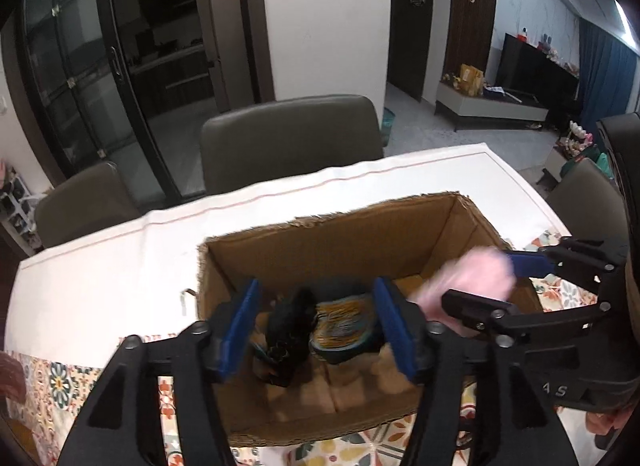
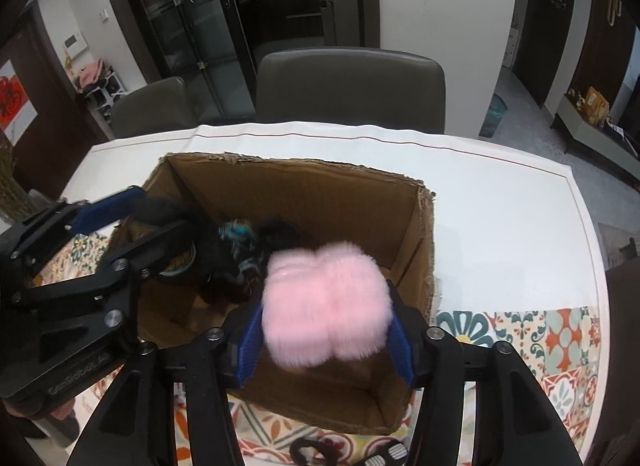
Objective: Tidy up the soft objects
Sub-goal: 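Lower both items into the box and open both tools, then withdraw both tools from the box back toward the remaining items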
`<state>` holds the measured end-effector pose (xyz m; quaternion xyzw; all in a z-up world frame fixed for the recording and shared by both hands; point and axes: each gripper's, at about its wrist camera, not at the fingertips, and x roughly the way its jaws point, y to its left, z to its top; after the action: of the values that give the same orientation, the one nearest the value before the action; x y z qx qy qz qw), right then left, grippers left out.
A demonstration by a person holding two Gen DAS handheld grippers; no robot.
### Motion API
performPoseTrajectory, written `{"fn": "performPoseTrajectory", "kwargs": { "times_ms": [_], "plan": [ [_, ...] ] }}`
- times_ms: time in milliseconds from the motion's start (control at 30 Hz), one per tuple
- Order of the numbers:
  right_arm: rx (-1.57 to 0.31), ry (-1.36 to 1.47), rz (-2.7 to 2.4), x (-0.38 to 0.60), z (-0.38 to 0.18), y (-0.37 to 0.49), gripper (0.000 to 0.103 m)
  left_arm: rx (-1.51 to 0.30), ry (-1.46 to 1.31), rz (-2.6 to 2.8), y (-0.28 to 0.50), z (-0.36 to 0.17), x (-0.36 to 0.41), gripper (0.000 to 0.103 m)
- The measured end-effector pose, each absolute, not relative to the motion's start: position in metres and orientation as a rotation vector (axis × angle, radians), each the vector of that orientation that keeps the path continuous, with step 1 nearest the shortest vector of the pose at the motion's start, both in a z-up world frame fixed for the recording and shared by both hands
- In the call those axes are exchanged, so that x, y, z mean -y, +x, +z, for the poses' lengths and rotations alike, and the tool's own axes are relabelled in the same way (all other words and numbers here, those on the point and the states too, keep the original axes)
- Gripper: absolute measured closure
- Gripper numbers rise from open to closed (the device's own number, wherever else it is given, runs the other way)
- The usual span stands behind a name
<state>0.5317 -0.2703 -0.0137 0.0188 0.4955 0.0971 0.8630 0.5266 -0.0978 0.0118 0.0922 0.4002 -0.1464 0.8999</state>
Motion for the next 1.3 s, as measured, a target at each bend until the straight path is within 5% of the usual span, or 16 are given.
{"fn": "performPoseTrajectory", "kwargs": {
  "times_ms": [133, 1300],
  "plan": [
    [-1.037, 0.033, 0.172, 0.274, -0.011, 0.532, 0.040, -0.810, 0.196, -0.280, 0.521, 0.019, 0.094, 0.026],
    [-0.762, 0.044, 0.073, 0.235, 0.058, 0.390, 0.040, -0.655, 0.175, -0.100, 0.357, 0.070, 0.022, 0.023]
  ]
}}
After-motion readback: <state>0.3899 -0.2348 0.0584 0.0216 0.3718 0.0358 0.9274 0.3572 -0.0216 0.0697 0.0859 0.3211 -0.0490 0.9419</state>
